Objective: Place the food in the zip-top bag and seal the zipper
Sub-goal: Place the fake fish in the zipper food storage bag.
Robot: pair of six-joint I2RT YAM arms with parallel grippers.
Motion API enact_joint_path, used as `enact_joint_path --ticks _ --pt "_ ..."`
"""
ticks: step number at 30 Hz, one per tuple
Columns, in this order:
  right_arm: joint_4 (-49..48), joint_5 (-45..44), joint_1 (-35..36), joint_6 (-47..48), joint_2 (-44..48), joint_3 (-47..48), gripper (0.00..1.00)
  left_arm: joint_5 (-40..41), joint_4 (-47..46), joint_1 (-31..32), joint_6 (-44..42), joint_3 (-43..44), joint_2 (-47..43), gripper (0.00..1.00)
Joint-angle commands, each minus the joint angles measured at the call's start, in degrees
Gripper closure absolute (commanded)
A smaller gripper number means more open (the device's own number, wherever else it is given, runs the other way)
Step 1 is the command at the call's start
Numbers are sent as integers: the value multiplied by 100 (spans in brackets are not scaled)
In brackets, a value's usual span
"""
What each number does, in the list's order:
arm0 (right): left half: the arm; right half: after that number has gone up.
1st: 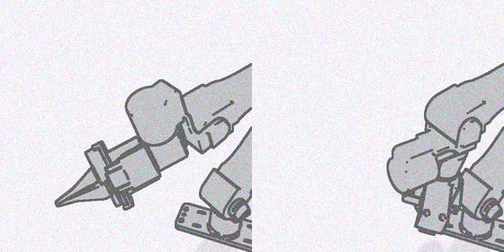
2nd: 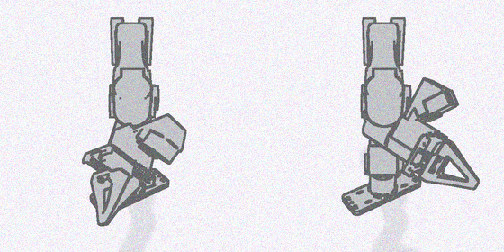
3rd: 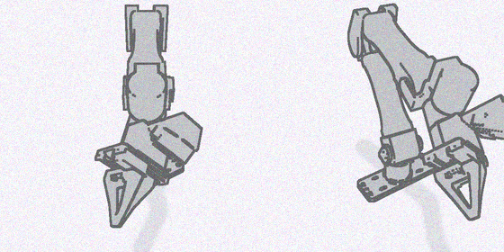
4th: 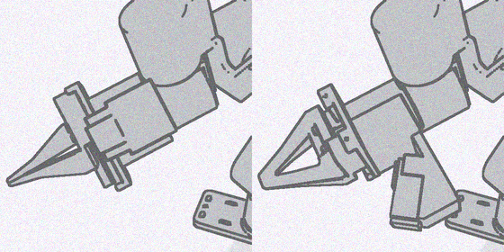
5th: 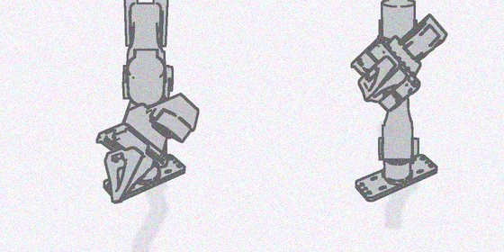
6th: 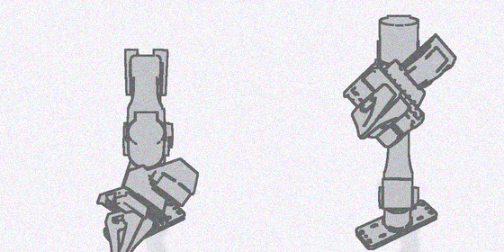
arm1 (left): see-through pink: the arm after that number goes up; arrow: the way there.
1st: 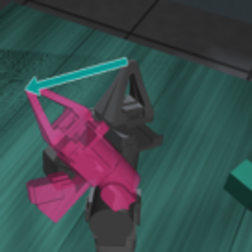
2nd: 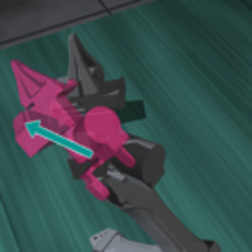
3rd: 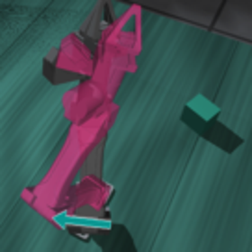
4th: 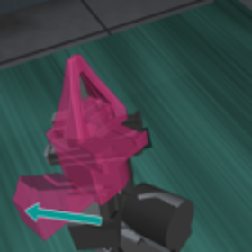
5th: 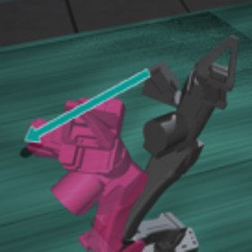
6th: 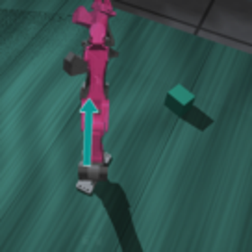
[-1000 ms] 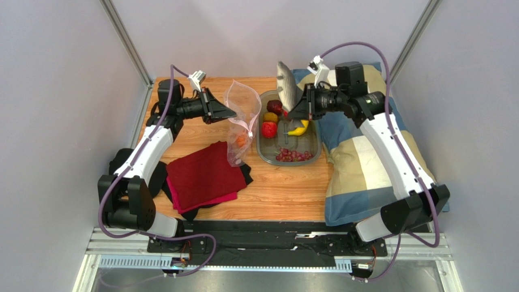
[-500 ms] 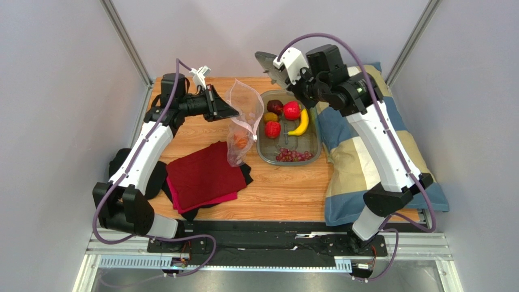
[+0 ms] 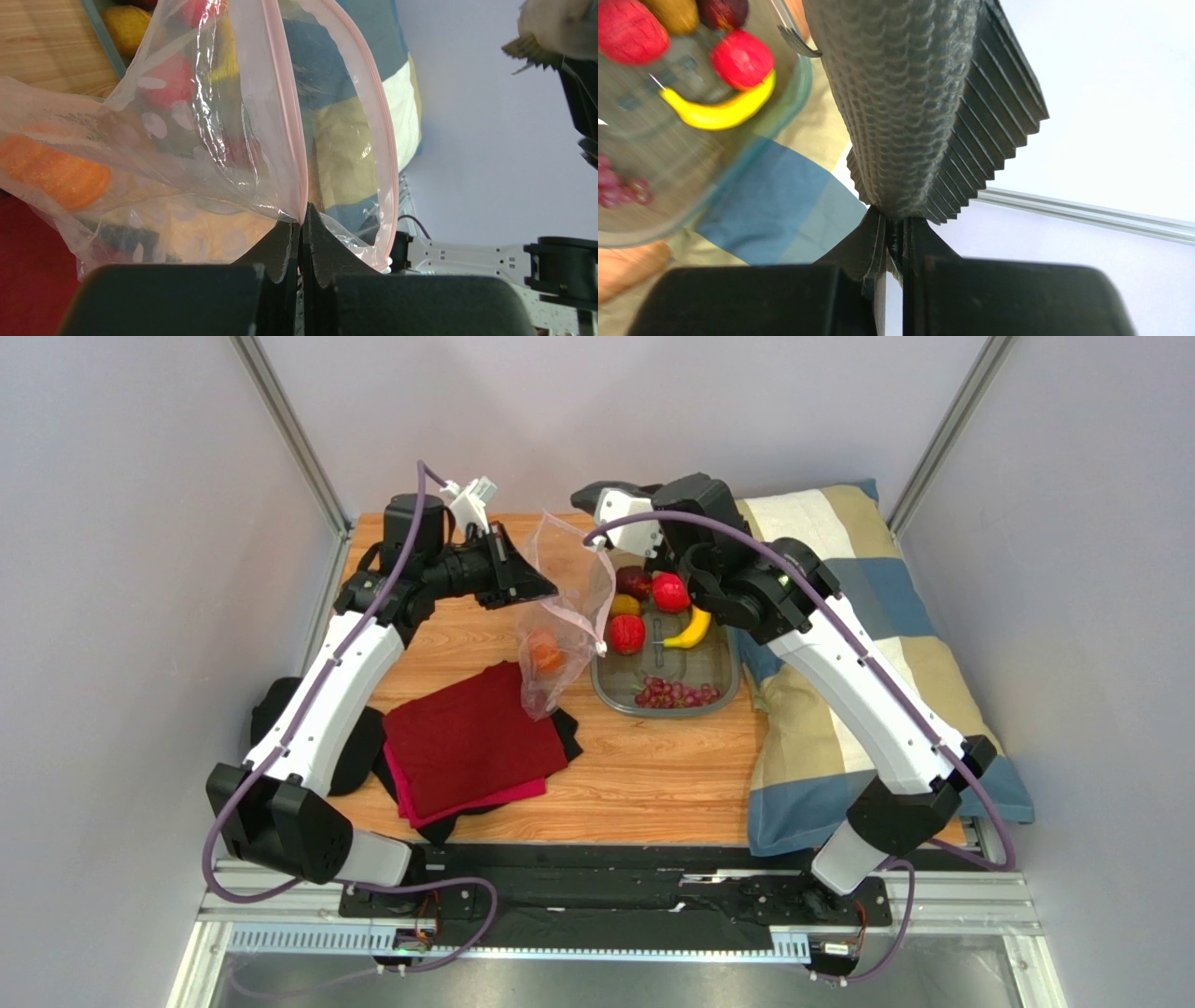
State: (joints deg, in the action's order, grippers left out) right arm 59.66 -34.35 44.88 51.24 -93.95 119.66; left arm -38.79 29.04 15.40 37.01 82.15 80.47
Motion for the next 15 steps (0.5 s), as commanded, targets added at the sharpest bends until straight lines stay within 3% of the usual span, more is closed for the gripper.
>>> enact_joint_path --ticks 1,9,15 --pt "-104 -687 292 746 263 -144 100 512 -12 244 -177 231 -110 100" --pt "80 -1258 671 1449 26 -346 100 521 -91 385 -45 205 -75 100" --pt "871 -1408 706 1380 -298 -321 100 556 -170 446 -54 187 -101 100"
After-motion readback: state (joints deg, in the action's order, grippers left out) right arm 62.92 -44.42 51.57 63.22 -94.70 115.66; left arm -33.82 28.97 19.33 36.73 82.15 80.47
